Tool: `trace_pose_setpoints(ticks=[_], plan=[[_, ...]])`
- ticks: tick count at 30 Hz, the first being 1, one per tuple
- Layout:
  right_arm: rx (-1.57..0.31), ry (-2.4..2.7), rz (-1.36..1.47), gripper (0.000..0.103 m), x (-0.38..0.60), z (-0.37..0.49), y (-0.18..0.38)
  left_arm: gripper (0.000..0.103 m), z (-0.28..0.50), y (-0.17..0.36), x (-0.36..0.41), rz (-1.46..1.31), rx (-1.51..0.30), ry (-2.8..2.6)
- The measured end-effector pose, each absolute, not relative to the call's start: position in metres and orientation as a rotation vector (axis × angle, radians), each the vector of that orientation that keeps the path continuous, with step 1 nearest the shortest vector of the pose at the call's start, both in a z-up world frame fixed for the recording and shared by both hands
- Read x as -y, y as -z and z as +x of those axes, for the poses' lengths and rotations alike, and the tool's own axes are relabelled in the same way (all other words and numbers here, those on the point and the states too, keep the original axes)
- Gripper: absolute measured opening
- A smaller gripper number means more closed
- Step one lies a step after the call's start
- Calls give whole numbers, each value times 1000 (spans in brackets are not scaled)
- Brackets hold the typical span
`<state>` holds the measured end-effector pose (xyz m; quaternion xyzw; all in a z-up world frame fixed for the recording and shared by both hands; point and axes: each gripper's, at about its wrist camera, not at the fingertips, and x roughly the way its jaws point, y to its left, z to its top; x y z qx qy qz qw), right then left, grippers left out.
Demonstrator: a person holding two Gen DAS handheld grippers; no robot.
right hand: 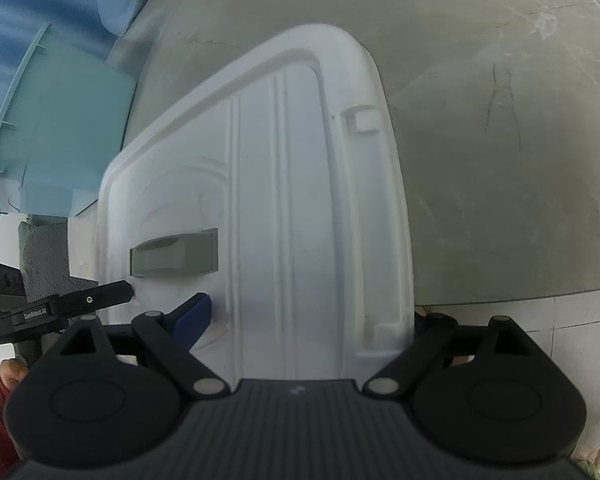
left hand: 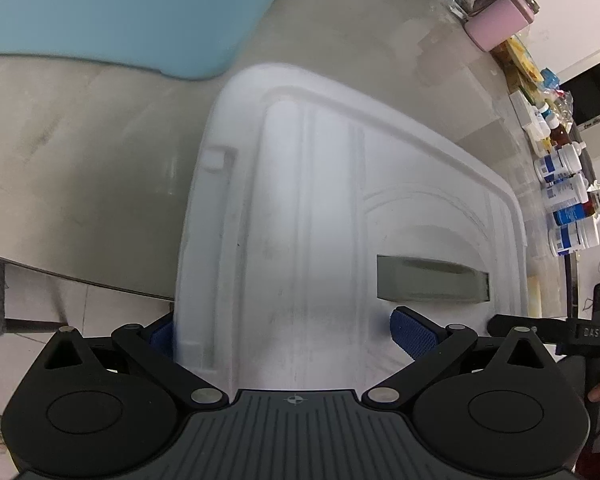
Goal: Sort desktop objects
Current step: 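Lift the white lid off the table with both tools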
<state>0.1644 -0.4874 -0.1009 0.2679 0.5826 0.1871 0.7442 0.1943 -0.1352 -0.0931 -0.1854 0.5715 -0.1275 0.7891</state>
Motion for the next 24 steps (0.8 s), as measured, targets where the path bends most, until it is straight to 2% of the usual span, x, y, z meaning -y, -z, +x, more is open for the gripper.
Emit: trace_pose_setpoints(ticks=[7, 24], plan=[[-1258, -397, 513, 95, 487, 157, 91, 103, 192, 91, 145, -379, -1235, 259], [-1128, -393, 472, 95, 496, 134, 57, 103, 174, 51, 156, -330, -1126, 263]])
